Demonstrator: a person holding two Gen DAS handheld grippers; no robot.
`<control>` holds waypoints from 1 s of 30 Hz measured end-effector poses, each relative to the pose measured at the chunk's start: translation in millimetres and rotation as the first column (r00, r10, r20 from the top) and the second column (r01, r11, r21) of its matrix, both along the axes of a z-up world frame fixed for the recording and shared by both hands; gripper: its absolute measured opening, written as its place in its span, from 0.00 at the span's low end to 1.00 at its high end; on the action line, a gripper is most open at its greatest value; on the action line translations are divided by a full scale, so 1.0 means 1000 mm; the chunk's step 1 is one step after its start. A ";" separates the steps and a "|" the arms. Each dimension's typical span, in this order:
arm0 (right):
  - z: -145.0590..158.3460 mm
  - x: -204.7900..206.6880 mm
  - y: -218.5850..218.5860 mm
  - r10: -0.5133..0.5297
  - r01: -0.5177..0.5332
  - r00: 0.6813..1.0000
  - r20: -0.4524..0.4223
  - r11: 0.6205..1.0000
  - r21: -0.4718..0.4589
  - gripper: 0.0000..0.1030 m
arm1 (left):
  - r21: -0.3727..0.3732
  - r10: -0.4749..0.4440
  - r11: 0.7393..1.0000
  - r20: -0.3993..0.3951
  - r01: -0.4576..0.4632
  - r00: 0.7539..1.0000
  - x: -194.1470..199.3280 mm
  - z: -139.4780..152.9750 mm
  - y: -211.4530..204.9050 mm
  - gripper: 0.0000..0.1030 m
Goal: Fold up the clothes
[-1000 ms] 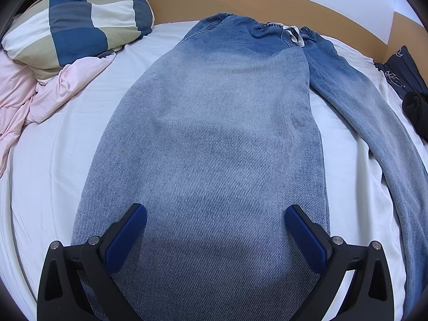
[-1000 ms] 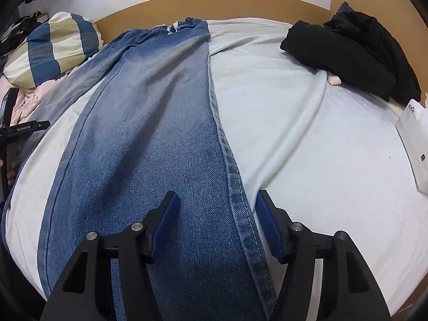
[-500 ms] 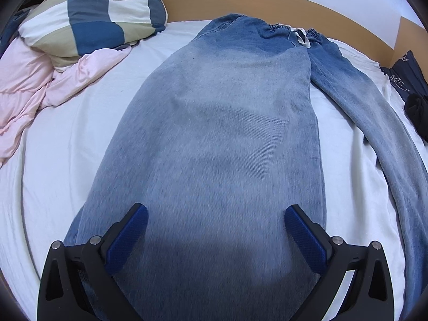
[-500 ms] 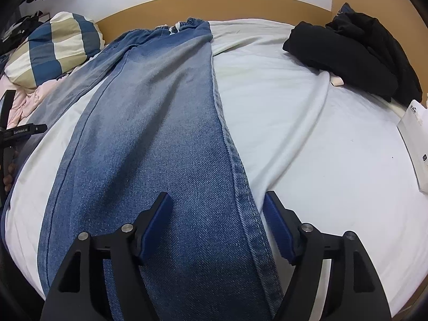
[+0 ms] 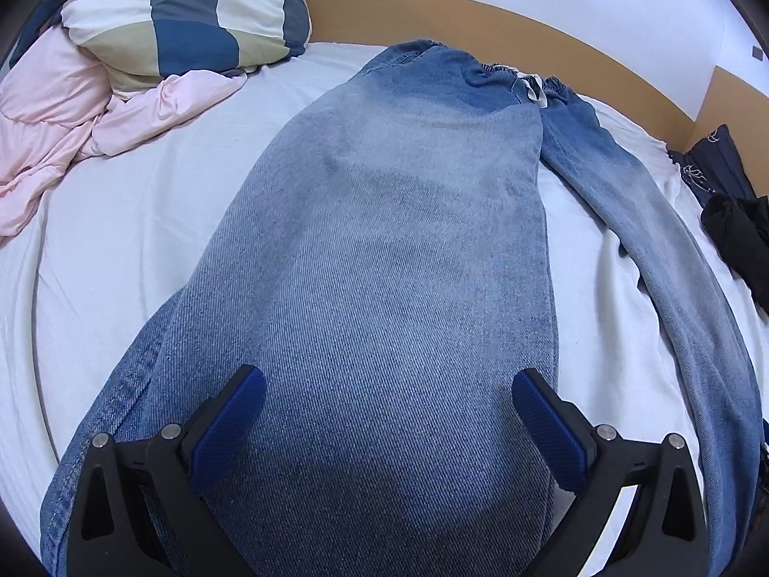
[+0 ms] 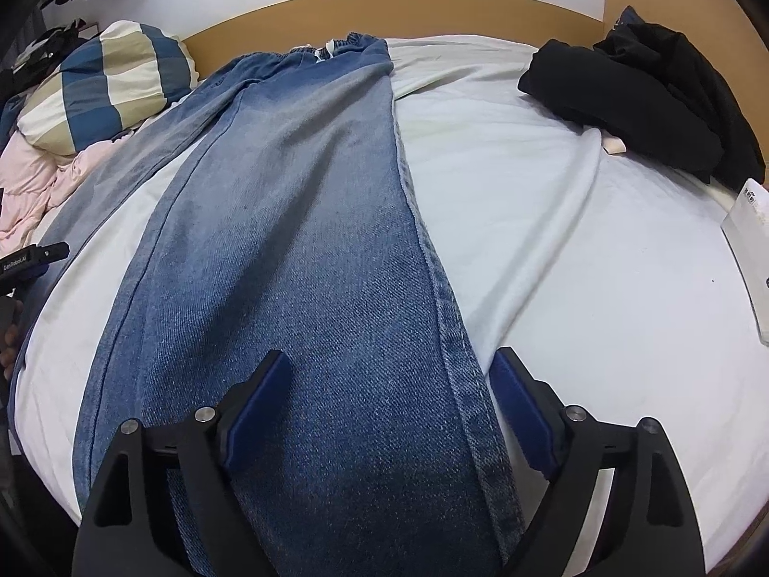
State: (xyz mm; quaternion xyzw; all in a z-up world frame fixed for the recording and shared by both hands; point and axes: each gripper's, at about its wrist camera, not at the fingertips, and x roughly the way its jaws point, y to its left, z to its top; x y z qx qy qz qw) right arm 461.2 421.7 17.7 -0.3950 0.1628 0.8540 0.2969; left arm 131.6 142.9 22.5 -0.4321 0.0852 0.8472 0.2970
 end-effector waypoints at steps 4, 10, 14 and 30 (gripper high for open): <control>0.000 0.000 0.000 -0.015 0.015 1.000 0.011 1.000 0.010 0.88 | 0.013 -0.005 1.000 0.010 0.005 1.000 0.002 0.000 -0.003 1.00; -0.002 -0.001 0.001 -0.074 0.073 0.996 0.043 0.997 0.019 1.00 | 0.099 -0.106 0.990 0.075 0.098 0.992 0.033 0.007 -0.023 1.00; -0.001 0.002 0.001 -0.081 0.080 0.996 0.037 0.997 0.022 1.00 | 0.060 -0.191 0.980 0.059 0.188 0.980 0.052 0.008 -0.032 1.00; 0.001 0.009 -0.002 -0.090 0.090 0.996 0.018 0.996 0.029 1.00 | -0.113 -0.212 0.972 -0.054 0.205 0.976 0.103 0.010 -0.030 0.34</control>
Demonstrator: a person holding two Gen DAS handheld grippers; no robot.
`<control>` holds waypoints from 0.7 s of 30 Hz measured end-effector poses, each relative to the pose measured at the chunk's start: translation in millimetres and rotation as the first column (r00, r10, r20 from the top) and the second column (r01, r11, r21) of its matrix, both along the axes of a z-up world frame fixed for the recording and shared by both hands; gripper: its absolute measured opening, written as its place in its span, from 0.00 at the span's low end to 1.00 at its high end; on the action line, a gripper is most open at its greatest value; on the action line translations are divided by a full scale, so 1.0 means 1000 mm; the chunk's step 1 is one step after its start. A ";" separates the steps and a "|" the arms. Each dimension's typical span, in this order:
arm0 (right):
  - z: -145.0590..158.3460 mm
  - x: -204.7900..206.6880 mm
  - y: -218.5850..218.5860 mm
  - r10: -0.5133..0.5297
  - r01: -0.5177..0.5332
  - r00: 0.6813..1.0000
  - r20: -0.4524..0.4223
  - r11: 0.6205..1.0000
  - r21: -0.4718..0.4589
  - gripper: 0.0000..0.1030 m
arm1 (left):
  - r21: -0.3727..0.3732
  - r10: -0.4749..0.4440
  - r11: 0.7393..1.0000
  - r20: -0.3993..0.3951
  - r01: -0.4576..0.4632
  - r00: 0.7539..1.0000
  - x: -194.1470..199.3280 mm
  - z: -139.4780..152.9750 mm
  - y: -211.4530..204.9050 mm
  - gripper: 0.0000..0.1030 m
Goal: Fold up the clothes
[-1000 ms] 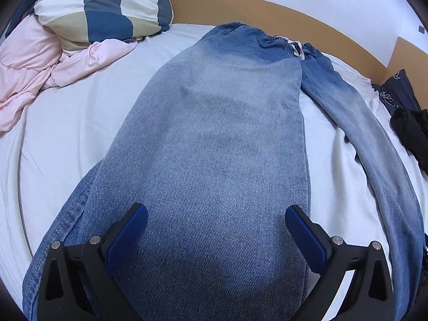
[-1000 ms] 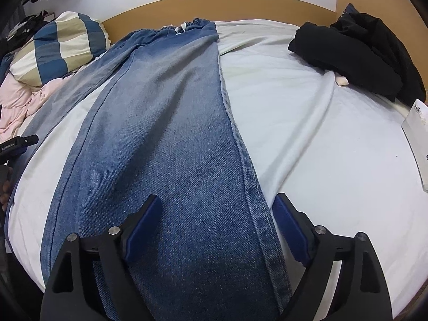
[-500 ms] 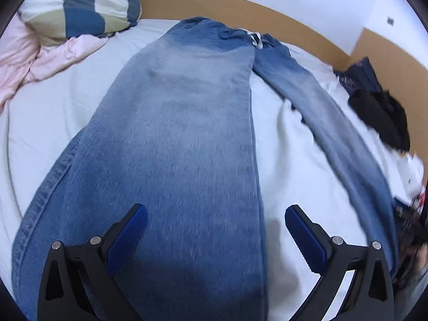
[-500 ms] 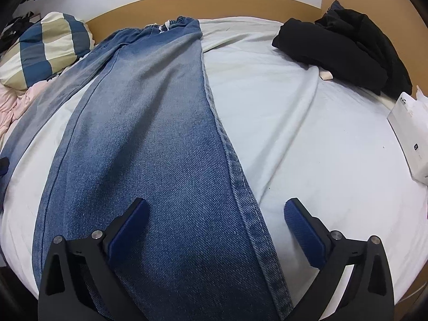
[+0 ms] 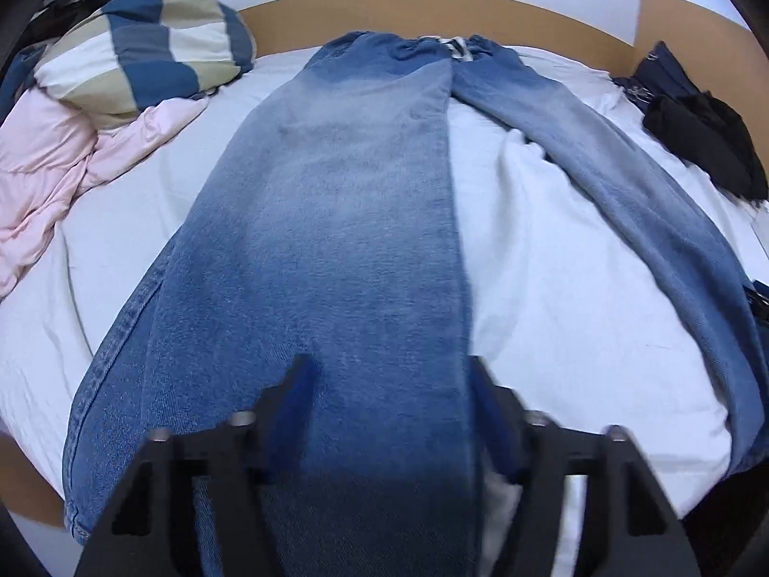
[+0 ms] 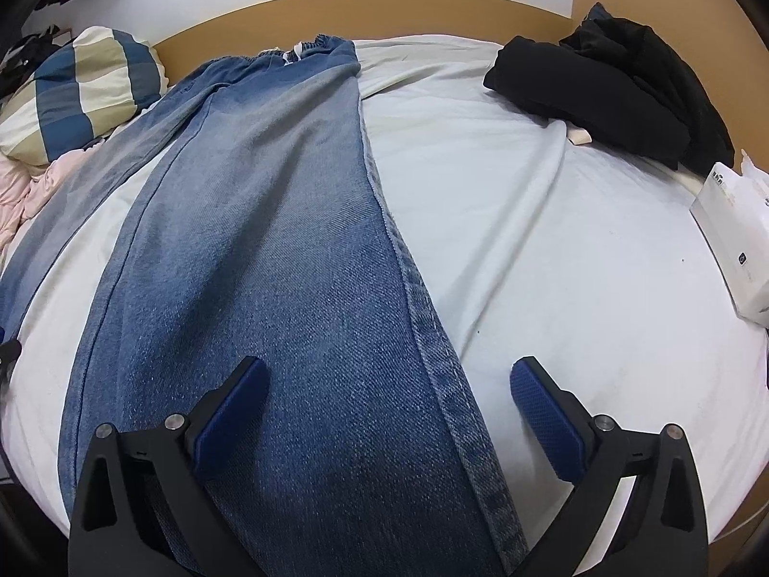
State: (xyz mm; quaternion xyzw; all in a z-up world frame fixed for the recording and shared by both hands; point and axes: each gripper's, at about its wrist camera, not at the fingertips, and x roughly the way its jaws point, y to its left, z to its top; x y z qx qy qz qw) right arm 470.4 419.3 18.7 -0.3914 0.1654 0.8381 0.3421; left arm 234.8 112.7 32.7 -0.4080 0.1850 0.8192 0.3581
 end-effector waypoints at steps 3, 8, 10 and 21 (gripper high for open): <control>0.000 0.000 0.002 0.003 -0.003 1.000 -0.007 1.000 -0.004 1.00 | -0.002 -0.042 0.999 0.011 0.042 0.999 0.008 0.005 0.008 0.10; 0.000 -0.002 0.004 0.004 -0.004 1.000 -0.010 1.000 -0.007 1.00 | 0.011 -0.053 0.999 -0.029 0.053 0.998 0.014 0.024 0.009 0.07; 0.000 -0.002 0.004 0.006 -0.006 1.000 -0.015 1.000 -0.010 1.00 | 0.020 -0.058 0.998 -0.044 0.059 0.997 0.015 0.034 0.007 0.06; -0.001 -0.003 0.003 -0.003 0.003 1.000 -0.005 1.000 -0.007 1.00 | -0.078 -0.024 0.997 -0.054 0.020 0.998 0.010 0.017 0.014 0.32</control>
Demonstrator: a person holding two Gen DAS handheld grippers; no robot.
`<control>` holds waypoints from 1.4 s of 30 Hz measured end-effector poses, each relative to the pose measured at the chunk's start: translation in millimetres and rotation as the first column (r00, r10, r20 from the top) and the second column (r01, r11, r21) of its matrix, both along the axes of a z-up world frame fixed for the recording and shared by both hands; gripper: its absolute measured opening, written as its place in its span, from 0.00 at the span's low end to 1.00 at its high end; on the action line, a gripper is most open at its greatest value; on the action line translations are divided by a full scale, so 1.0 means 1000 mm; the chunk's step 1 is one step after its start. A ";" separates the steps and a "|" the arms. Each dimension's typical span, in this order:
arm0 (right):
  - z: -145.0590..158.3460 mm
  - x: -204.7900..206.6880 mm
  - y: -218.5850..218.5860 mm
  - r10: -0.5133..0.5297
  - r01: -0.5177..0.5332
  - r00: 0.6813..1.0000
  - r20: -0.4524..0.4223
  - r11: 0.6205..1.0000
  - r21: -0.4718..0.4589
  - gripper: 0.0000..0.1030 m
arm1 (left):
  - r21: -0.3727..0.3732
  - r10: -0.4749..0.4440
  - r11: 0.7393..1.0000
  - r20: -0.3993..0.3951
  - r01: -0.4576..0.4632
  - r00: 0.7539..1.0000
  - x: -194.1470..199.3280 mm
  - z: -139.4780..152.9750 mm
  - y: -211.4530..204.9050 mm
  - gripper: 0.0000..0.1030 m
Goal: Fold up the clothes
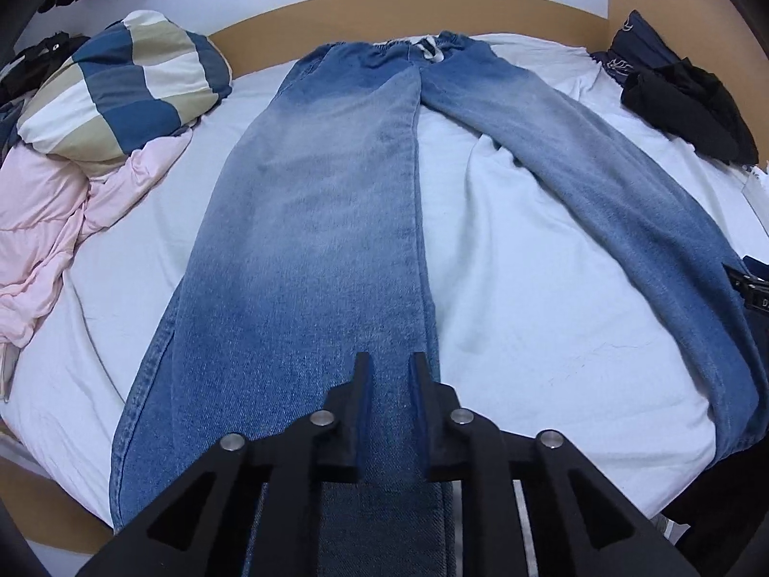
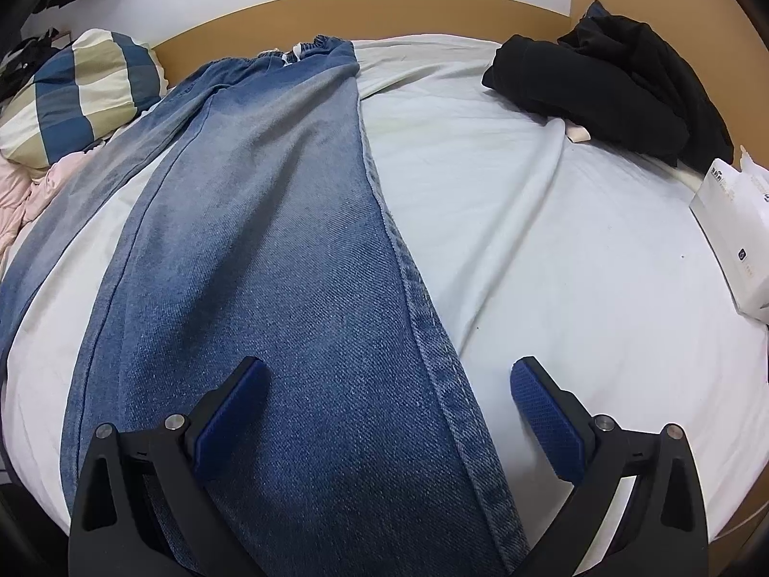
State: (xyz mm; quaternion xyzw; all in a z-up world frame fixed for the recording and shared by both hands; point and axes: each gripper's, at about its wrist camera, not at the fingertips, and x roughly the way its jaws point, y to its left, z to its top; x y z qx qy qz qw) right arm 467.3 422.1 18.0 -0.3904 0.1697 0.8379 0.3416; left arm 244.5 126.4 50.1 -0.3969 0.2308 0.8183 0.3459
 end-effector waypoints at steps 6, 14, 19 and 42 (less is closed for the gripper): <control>0.000 0.001 0.000 0.003 -0.003 1.000 -0.004 1.000 -0.003 1.00 | 0.005 -0.036 0.999 0.046 0.035 0.998 -0.002 -0.022 0.001 0.56; 0.000 0.002 -0.001 0.004 -0.004 1.000 -0.006 1.000 -0.003 1.00 | 0.102 -0.060 0.993 0.030 0.057 0.998 0.003 -0.013 -0.014 0.05; -0.001 0.002 -0.001 0.005 -0.005 1.000 -0.006 1.000 -0.001 1.00 | 0.148 -0.066 0.986 -0.039 0.071 0.997 0.013 0.008 -0.023 0.05; -0.002 0.002 -0.004 -0.001 0.001 1.000 0.000 1.000 0.008 1.00 | 0.165 -0.147 0.974 -0.056 0.154 0.988 0.042 0.036 -0.019 0.18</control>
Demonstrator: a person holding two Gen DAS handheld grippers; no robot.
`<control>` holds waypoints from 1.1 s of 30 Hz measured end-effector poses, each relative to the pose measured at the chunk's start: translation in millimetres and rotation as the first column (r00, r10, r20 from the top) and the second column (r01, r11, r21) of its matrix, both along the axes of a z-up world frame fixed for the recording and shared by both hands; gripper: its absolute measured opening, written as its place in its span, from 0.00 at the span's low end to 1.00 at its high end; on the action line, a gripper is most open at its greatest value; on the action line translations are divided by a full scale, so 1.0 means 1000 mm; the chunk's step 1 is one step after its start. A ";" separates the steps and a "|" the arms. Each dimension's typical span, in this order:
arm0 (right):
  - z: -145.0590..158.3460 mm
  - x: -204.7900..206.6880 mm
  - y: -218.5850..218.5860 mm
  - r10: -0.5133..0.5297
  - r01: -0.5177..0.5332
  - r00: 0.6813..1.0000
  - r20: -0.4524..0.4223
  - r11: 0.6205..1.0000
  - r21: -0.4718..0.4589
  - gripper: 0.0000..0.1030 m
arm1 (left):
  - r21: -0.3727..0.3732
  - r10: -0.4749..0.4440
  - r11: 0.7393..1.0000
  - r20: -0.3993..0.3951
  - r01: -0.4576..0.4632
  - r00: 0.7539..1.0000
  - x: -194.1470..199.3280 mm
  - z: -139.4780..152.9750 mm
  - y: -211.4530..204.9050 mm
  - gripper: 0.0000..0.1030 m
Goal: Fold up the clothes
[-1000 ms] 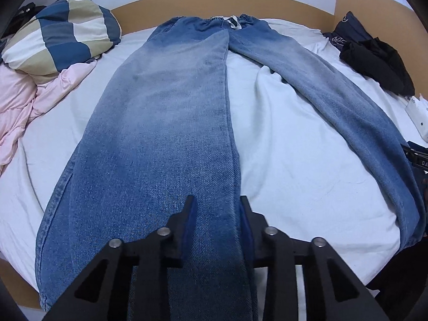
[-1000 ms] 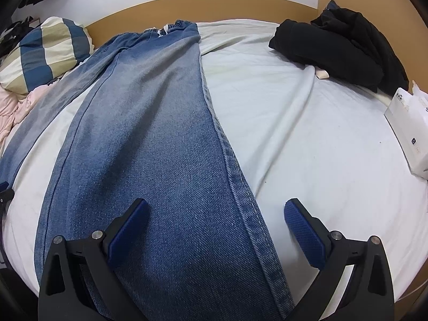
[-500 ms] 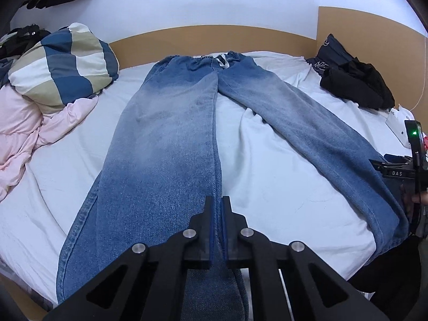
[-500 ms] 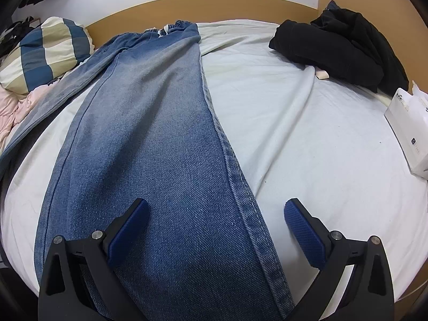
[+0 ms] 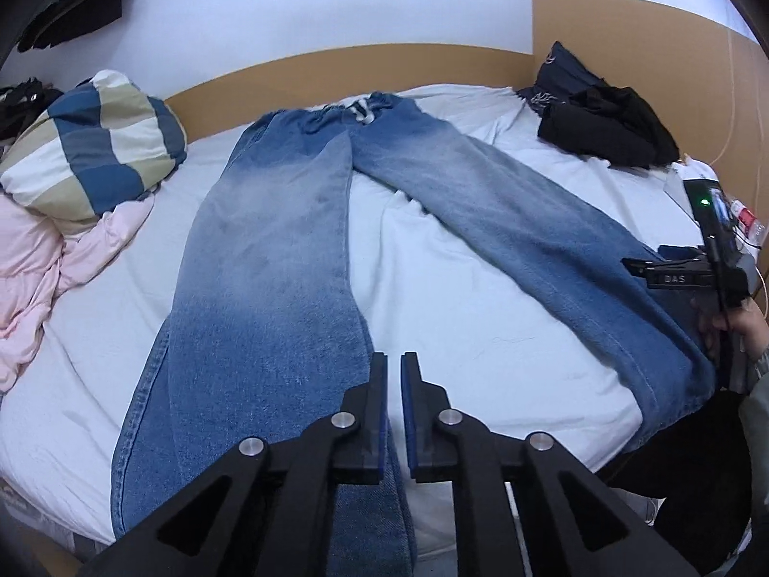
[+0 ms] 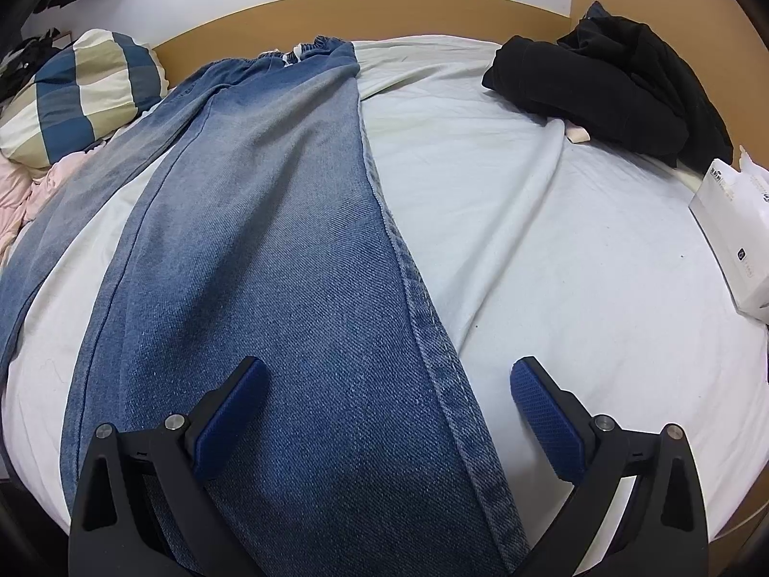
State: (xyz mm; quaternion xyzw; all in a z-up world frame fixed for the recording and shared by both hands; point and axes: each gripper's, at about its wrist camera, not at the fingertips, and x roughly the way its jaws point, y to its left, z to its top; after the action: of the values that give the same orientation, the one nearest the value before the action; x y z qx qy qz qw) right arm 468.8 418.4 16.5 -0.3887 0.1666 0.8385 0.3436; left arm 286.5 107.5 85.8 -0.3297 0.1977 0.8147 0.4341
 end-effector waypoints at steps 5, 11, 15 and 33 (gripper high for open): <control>0.000 0.001 0.000 -0.001 0.001 1.000 -0.003 1.000 0.000 1.00 | 0.070 0.092 0.993 0.103 -0.099 0.990 -0.033 0.002 -0.001 0.48; -0.001 0.000 0.000 -0.001 0.001 1.000 -0.002 1.000 0.000 1.00 | 0.088 0.212 0.970 0.154 -0.227 0.965 -0.065 -0.003 0.001 0.64; -0.001 0.001 0.000 0.002 -0.002 1.000 -0.005 1.000 -0.004 1.00 | -0.005 0.306 0.951 0.169 -0.310 0.937 -0.091 -0.039 0.002 0.66; -0.001 -0.001 0.001 -0.001 0.001 1.000 -0.002 1.000 0.000 1.00 | 0.123 0.276 0.948 0.144 -0.294 0.950 -0.049 -0.032 -0.054 0.67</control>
State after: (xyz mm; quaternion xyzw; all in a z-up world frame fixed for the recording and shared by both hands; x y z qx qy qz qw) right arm 467.4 419.2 15.6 -0.3880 0.1672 0.8387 0.3436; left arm 237.1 53.3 54.3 -0.3734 0.0614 0.8587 0.3457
